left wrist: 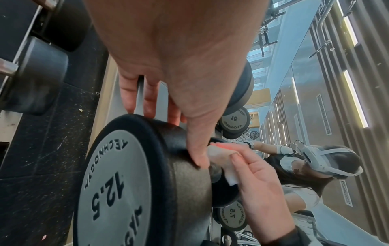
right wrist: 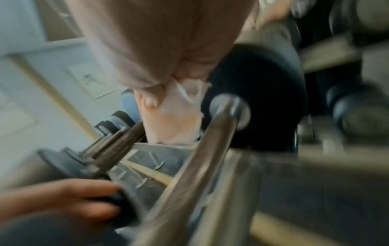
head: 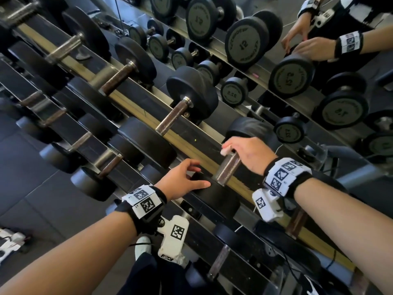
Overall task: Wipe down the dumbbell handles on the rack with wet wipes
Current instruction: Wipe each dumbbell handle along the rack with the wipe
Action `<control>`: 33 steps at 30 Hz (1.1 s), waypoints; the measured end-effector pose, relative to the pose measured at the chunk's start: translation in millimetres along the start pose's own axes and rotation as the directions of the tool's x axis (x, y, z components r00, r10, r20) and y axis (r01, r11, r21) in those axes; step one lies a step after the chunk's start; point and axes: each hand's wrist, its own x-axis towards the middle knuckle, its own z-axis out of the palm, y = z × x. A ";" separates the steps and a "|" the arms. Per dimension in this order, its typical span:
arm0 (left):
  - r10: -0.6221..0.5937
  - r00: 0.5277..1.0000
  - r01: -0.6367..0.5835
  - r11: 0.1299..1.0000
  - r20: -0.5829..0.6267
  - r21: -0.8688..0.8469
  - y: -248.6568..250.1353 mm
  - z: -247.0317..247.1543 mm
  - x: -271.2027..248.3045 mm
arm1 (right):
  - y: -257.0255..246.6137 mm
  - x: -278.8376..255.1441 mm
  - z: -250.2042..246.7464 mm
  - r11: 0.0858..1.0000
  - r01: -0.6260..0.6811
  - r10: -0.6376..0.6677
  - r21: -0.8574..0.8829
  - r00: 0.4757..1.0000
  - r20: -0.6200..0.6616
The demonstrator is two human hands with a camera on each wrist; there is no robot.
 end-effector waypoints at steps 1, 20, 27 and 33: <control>-0.003 1.000 0.003 1.000 -0.007 -0.005 0.7 0.6 -0.9 | 1.8 2.2 -3.1 0.996 -0.024 0.027 -0.085 0.999 0.036; -0.042 0.999 0.042 0.995 0.002 0.089 22.5 2.0 -5.8 | 5.9 -62.0 34.7 0.718 -0.237 0.440 0.654 0.883 -0.163; -0.017 0.998 0.006 0.985 0.064 0.173 24.4 -2.5 -1.0 | 27.0 -65.3 79.1 0.389 -0.209 0.813 0.897 0.535 -0.228; -0.011 0.996 -0.005 0.983 0.086 0.184 18.3 -6.0 6.4 | 6.2 -35.6 89.5 0.446 -0.075 0.734 0.892 0.600 -0.317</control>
